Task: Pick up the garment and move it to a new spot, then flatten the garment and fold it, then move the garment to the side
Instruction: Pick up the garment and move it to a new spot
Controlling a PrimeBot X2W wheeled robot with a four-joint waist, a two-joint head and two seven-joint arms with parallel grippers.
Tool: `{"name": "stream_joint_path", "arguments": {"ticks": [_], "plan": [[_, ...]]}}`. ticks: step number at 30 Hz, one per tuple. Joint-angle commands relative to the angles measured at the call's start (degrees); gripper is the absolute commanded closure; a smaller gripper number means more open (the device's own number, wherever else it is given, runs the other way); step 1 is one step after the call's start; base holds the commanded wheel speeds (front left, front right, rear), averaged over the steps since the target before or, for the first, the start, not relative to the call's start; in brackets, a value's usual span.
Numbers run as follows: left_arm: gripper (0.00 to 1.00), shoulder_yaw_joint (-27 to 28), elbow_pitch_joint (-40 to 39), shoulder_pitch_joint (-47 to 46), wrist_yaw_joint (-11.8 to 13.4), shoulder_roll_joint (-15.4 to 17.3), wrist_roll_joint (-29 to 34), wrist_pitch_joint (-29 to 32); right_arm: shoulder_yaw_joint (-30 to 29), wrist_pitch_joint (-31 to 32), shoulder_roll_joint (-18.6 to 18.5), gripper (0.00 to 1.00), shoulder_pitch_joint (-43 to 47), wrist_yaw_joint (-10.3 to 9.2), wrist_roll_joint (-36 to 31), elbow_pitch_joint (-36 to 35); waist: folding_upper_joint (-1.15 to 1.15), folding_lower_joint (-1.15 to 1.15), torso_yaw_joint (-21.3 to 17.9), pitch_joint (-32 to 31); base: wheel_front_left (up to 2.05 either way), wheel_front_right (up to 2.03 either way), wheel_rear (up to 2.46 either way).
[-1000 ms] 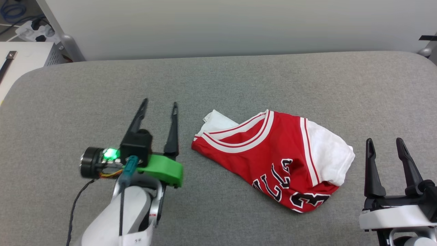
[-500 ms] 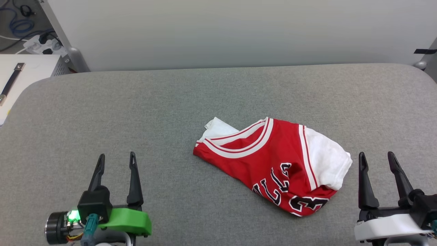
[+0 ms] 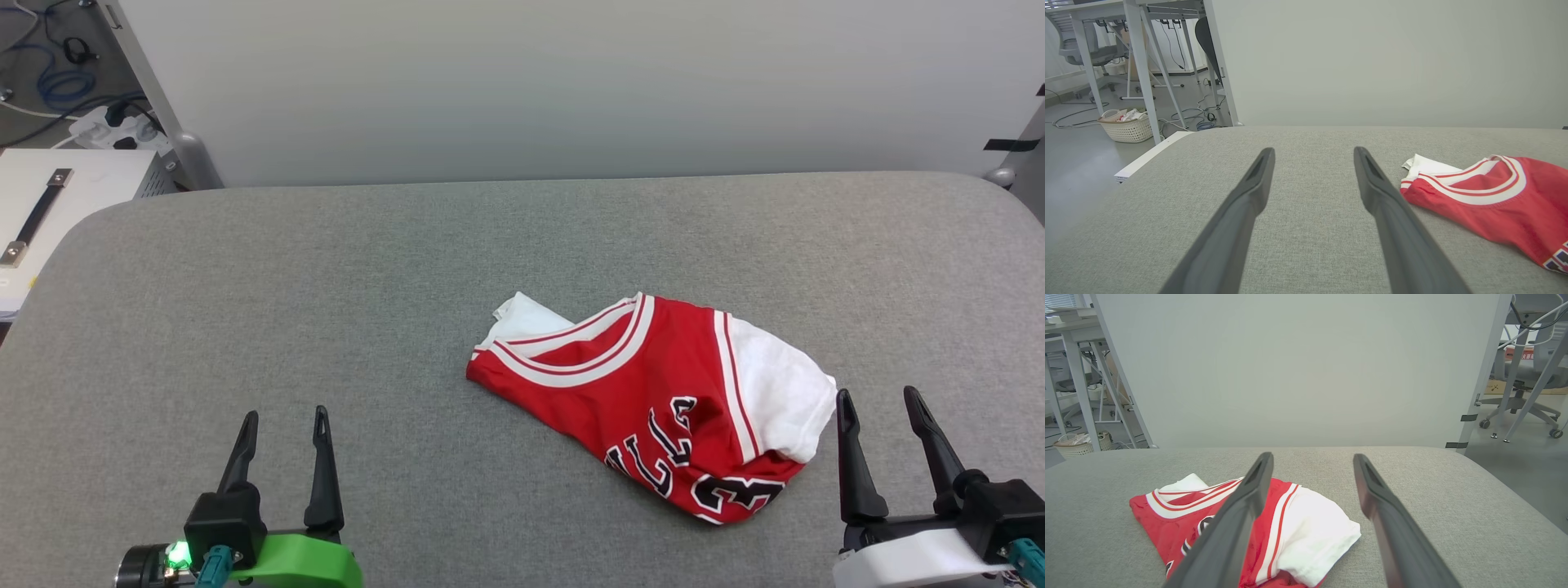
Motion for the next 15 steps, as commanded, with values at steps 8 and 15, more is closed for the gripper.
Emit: {"name": "stream_joint_path", "arguments": {"ticks": [8,15], "plan": [[0.0,2.4,0.9,1.0,-3.1,-1.9,2.6,-0.3,0.1,-0.3,0.1,0.0,1.6,-0.04,0.0,0.6,0.0,0.0,0.8,-0.5,0.0,0.0,0.0],[0.0,3.2,1.3,1.1,-4.4,-2.7,3.7,-0.3,0.0,-0.3,0.1,0.0,1.6,-0.04,0.1,0.8,0.0,0.0,1.2,-0.3,0.0,0.0,0.0]]}}
